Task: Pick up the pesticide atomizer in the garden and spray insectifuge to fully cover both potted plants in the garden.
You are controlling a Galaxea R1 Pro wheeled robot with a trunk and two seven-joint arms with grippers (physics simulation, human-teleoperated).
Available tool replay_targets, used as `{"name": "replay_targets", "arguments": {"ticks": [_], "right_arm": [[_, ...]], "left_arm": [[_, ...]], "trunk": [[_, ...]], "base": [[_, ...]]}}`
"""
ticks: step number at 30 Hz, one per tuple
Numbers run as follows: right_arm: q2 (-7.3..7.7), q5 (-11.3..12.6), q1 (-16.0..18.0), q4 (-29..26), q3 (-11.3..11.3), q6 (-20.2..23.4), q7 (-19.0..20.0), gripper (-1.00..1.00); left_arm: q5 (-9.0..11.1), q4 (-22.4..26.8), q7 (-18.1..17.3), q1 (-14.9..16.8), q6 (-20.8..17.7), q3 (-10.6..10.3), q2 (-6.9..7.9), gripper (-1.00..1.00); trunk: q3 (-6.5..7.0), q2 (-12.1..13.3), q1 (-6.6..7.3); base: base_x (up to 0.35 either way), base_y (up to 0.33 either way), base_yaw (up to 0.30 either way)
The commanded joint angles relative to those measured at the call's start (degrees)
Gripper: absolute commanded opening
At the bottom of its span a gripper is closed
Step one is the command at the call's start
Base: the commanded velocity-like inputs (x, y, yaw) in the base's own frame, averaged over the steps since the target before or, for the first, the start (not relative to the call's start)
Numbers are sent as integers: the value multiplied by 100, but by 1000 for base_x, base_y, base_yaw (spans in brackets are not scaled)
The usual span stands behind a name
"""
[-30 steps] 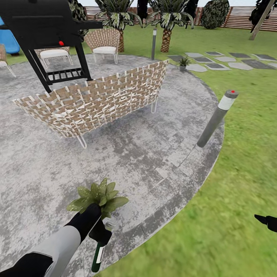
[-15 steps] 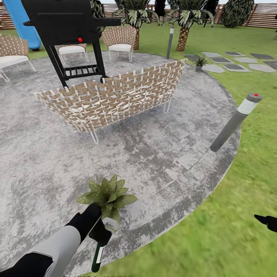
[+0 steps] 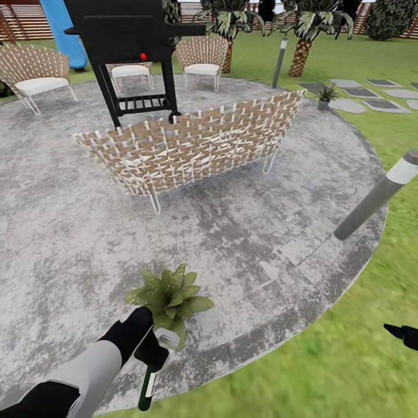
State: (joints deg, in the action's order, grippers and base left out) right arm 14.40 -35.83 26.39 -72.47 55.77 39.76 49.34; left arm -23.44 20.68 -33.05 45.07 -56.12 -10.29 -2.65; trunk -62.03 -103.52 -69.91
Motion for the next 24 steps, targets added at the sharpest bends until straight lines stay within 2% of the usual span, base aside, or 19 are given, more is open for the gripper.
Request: {"name": "replay_targets", "arguments": {"ticks": [1, 6, 15, 20, 24], "right_arm": [[0, -55, 6, -3, 11, 6, 58, 100], [1, -55, 6, -3, 7, 6, 58, 100], [-2, -55, 6, 1, 8, 6, 58, 100], [-1, -55, 6, 4, 10, 6, 58, 100], [2, -55, 6, 4, 10, 6, 58, 100]], "left_arm": [[-58, 8, -58, 2, -13, -16, 1, -100], [-56, 8, -61, 2, -5, -24, 1, -100], [-56, 8, -61, 2, -5, -20, 1, -100], [-56, 10, -61, 4, -4, -17, 1, -100], [-40, 14, -61, 2, -4, -16, 1, -100]], "trunk": [[-4, -2, -2], [-14, -2, -2], [-70, -2, -2], [-102, -2, -2], [-111, -2, -2]], "base": [[231, -233, 28], [123, -136, 53], [6, -40, 187], [80, -279, 193], [12, -337, 63]]}}
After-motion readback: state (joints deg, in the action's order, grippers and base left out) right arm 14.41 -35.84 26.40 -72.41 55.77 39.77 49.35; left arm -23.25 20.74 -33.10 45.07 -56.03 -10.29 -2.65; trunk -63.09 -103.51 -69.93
